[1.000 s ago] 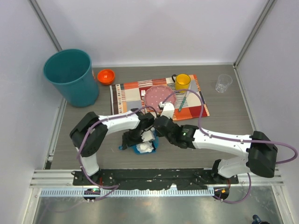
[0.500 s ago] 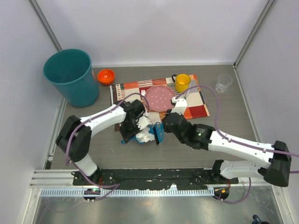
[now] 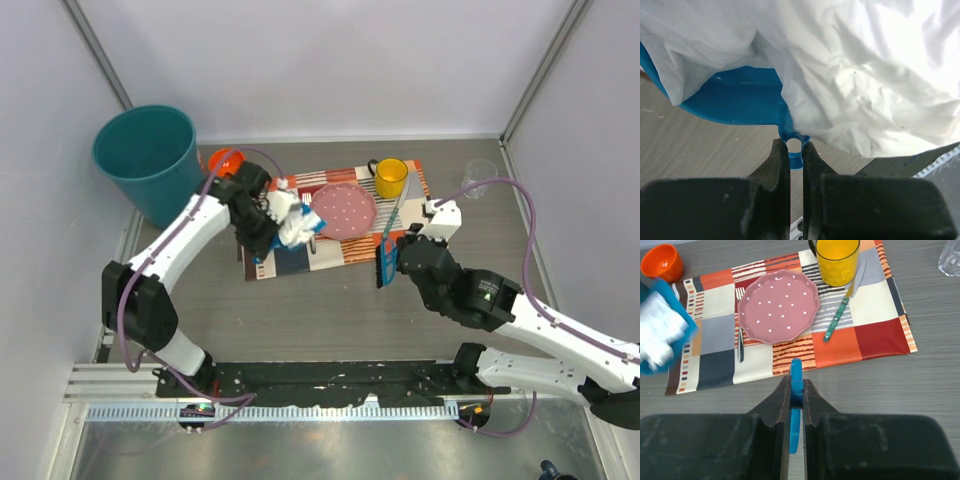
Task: Sweep away the paper scraps from the table
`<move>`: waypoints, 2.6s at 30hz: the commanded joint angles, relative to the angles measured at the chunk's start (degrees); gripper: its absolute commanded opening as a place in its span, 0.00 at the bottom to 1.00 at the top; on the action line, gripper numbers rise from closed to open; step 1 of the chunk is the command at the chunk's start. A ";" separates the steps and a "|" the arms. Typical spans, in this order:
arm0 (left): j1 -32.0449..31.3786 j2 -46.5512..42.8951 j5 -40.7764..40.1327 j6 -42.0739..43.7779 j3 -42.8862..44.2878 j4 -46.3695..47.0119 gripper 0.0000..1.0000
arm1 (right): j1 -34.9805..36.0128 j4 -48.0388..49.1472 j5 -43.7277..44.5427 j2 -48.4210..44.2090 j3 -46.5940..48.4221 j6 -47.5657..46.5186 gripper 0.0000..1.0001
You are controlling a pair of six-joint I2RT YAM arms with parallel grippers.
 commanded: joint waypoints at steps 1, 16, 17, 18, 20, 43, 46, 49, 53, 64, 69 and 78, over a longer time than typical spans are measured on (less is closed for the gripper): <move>7.48 -0.87 5.63 -0.64 9.06 -5.04 0.00 | -0.14 -1.97 3.02 -0.58 1.71 -0.09 0.01; 33.05 14.84 6.86 -3.27 56.24 -19.00 0.00 | -0.22 -2.06 -0.32 2.50 2.58 -1.05 0.01; 35.59 16.16 6.87 -3.97 61.93 -19.72 0.00 | -0.31 -2.24 -0.58 2.41 2.67 -1.14 0.01; 37.18 17.31 6.78 -4.59 64.60 -20.16 0.00 | -0.31 -2.50 -0.50 2.41 2.76 -1.14 0.01; 41.48 19.34 6.87 -6.78 69.95 -20.08 0.00 | -0.31 -2.76 -0.67 2.32 2.76 -1.05 0.01; 34.12 1.14 -61.17 78.70 2.76 105.48 0.00 | -0.31 -0.22 -4.72 4.61 2.15 -2.28 0.01; 34.04 3.33 -58.00 87.50 0.64 117.27 0.00 | -0.31 -0.04 -4.63 4.08 2.06 -2.37 0.01; 34.12 4.83 -55.72 91.80 -0.06 122.55 0.00 | -0.31 -0.13 -4.54 3.73 2.14 -2.72 0.01; 34.12 5.63 -54.75 93.32 0.11 124.33 0.00 | -0.31 -0.13 -4.72 3.38 1.88 -2.90 0.01; 28.34 -8.51 -54.69 41.35 12.30 46.13 0.00 | -0.23 0.48 -4.45 3.11 1.97 -5.26 0.01; 20.87 -14.05 -16.36 26.52 20.07 -0.87 0.00 | -0.31 1.54 -5.42 3.29 2.41 -7.46 0.01; 9.88 -19.42 -4.73 23.45 -3.19 -7.51 0.00 | -0.31 1.63 -6.21 4.69 4.52 -10.54 0.01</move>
